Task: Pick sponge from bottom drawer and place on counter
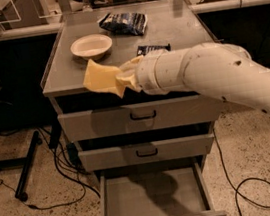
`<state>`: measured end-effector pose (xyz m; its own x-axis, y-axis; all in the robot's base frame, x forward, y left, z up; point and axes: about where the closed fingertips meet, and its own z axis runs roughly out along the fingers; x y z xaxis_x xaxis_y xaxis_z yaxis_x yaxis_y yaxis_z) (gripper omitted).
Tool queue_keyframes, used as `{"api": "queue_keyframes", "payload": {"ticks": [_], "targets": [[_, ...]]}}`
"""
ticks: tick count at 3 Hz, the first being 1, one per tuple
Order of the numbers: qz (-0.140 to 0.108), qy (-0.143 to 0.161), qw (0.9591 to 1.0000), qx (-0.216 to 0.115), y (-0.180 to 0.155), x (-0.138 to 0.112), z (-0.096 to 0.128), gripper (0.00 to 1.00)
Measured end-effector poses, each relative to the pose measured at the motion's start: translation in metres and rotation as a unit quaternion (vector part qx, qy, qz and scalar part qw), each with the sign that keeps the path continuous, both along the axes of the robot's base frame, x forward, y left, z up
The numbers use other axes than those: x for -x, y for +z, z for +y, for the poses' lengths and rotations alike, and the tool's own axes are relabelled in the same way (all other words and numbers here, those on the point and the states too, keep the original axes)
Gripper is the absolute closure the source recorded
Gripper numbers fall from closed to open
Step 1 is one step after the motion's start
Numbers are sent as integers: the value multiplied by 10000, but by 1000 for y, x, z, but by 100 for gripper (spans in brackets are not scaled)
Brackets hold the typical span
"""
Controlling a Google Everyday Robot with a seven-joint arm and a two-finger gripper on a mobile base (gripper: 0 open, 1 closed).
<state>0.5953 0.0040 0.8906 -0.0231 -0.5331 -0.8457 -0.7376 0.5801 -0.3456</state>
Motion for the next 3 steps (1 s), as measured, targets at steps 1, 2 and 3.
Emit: {"api": "queue_keyframes", "payload": {"ticks": [1, 2, 3], "targets": [[-465, -518, 9975, -99, 40, -31, -5, 100], [-740, -912, 9924, -365, 68, -49, -14, 100], [-647, -1337, 9854, -828, 79, -65, -36, 100]]}}
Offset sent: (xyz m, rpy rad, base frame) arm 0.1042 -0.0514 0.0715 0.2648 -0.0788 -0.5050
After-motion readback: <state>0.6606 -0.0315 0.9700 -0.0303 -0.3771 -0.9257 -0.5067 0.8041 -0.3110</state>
